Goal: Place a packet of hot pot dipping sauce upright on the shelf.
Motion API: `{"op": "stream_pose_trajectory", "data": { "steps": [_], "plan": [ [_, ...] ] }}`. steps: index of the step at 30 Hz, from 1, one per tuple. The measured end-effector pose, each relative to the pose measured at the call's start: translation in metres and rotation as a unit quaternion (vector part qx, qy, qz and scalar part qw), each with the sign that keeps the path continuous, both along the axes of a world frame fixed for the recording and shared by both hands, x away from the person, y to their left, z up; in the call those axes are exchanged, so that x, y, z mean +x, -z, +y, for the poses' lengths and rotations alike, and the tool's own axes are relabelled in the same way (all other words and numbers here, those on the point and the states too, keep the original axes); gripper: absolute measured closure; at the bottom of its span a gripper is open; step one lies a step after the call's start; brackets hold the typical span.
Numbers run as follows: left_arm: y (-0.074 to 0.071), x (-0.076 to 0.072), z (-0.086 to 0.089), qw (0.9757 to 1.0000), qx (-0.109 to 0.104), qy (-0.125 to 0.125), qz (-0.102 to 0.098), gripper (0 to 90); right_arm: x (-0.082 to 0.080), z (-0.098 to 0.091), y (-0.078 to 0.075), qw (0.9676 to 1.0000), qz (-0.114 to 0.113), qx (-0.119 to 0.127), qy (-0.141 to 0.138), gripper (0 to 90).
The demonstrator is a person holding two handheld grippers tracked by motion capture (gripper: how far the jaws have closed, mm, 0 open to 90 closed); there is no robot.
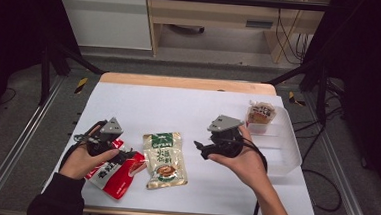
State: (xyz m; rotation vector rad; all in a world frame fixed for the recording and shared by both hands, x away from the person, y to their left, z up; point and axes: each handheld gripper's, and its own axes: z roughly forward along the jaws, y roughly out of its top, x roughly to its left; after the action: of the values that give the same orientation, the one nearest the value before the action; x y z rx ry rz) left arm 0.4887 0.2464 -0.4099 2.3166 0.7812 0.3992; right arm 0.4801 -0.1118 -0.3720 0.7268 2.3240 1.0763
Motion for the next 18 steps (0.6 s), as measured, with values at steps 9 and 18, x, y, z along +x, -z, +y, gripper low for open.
{"op": "stream_pose_trajectory", "data": {
  "steps": [9,18],
  "plan": [
    [-0.001,0.001,-0.002,1.0,0.002,0.004,0.0,8.2,-0.003,0.029,0.024,0.9997,0.021,-0.013,-0.008,16.4],
    [0.003,0.006,-0.008,0.9999,0.004,0.012,0.002,13.5,-0.014,0.04,0.053,0.9993,0.034,-0.006,-0.017,23.0]
  ]
}}
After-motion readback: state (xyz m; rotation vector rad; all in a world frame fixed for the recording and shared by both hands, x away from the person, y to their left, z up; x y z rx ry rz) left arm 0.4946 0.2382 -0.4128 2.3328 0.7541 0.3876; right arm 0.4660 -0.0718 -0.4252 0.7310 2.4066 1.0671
